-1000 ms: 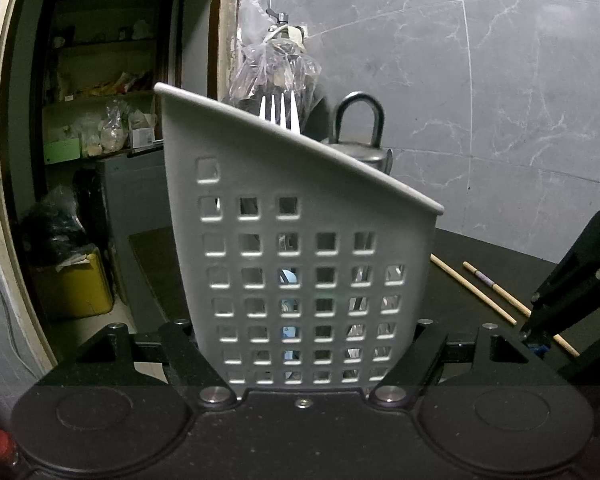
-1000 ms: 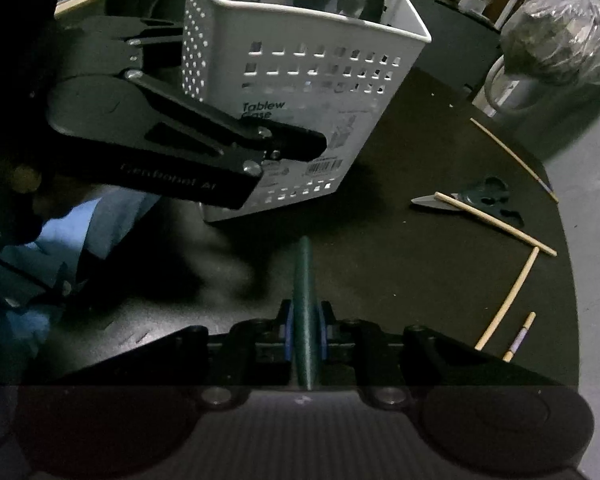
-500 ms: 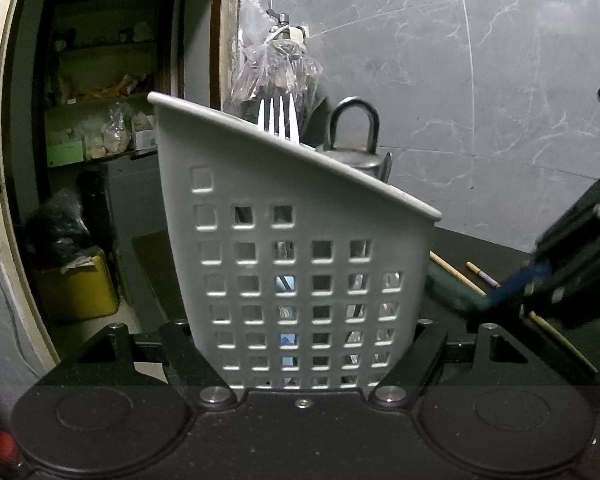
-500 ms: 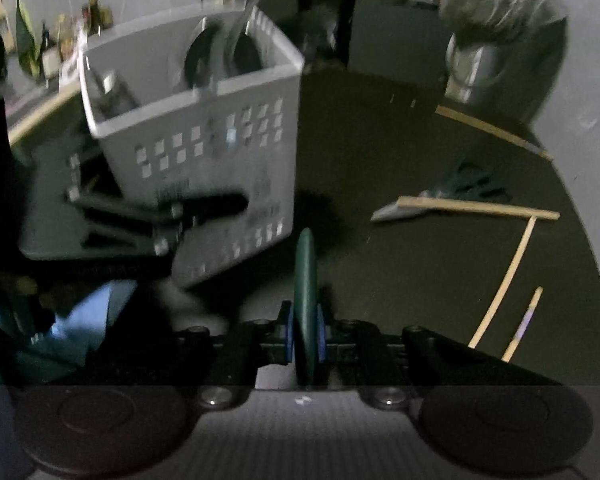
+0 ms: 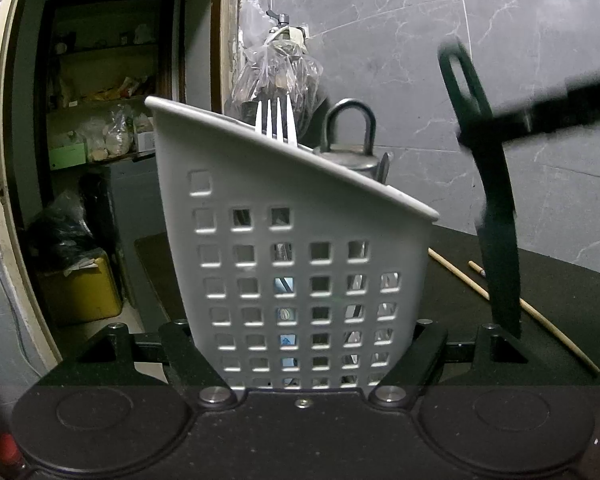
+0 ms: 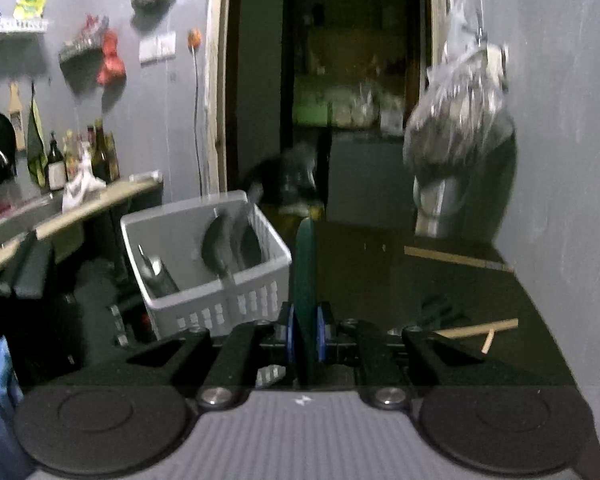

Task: Organize utensils
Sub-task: 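Lower the knife blade-first into the caddy with the right gripper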

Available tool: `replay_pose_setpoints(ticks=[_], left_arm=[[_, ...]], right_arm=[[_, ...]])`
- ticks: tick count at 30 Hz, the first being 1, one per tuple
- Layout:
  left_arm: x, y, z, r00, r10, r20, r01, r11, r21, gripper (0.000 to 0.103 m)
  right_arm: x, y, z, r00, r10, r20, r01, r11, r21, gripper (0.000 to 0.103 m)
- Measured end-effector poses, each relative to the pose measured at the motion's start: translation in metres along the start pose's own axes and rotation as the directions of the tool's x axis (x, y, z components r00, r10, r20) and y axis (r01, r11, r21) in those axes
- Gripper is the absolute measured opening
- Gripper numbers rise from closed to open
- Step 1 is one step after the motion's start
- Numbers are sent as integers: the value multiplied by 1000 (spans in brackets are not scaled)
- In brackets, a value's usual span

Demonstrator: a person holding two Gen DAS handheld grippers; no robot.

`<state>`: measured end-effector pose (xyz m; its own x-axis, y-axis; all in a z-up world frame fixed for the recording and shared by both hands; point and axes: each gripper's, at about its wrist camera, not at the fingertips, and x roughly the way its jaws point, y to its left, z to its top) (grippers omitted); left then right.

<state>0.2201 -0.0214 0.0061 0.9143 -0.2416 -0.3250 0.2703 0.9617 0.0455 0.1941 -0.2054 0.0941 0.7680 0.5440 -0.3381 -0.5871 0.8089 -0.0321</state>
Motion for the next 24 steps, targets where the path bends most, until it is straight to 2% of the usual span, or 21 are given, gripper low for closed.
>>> replay_pose_setpoints(ticks=[6, 15, 24], left_arm=[[0, 0, 0, 1000, 0, 0, 0, 1000, 0, 77], [-3, 0, -1, 1000, 4, 5, -4, 1000, -5, 77], [-4, 0, -1, 1000, 4, 5, -4, 1000, -4, 77]], right_arm=[[-10, 5, 30, 991, 7, 137, -4, 1000, -25, 13], [-21, 17, 53, 969, 20, 245, -3, 998, -67, 13], [-26, 22, 76, 922, 81, 379, -62, 996, -61, 13]])
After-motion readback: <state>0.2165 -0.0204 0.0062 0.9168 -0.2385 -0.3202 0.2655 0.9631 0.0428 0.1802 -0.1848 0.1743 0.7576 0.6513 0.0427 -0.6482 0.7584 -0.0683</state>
